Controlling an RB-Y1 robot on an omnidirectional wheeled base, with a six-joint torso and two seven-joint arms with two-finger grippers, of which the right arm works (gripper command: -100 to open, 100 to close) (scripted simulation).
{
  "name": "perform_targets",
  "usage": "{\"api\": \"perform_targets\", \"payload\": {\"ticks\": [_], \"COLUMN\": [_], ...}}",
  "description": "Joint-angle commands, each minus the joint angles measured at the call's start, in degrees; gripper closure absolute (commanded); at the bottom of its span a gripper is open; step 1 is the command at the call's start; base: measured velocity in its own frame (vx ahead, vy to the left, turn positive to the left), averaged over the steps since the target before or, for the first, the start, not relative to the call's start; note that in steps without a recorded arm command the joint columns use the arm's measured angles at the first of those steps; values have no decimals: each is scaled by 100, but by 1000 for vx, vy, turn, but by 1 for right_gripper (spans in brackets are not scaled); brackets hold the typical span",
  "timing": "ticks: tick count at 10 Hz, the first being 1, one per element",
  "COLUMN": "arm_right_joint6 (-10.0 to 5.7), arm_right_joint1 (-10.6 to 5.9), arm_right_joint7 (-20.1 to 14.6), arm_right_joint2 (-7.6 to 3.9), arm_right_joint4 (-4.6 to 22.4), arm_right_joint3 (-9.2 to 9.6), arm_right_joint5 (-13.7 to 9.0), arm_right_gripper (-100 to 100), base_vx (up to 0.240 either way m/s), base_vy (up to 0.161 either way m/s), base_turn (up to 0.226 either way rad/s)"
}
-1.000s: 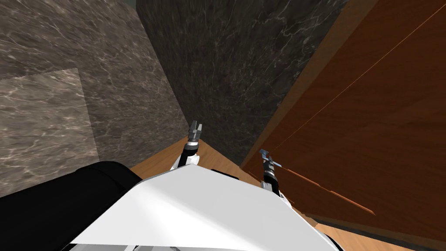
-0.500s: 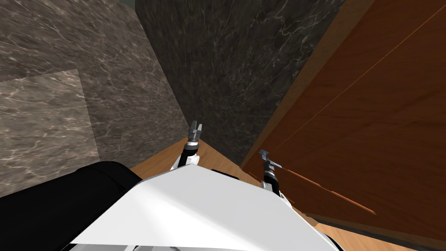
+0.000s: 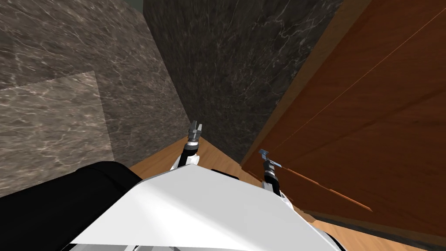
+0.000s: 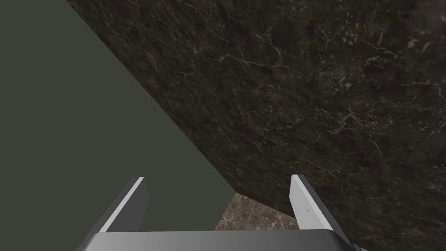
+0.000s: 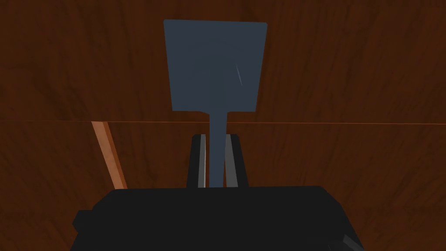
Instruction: Pull the door open
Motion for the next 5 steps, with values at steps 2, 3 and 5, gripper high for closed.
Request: {"api": "perform_targets", "payload": {"ticks": [2,3,5], "arm_right_joint6": [3,-17,-60], "arm_right_joint1": [157,177,221], "arm_right_joint7": [-224,-300,-460], "arm_right_joint2": [-69,-103,-173], "arm_right_joint4": [-147,-158,-182], "arm_right_joint3": [200,264,398], "arm_right_joint5": [137,181,274], "arm_right_gripper": [100,100,100], "base_vx": [-225,-240,-232], "base_vy": [-35,-37,-46], "base_turn": [130,148,111]}}
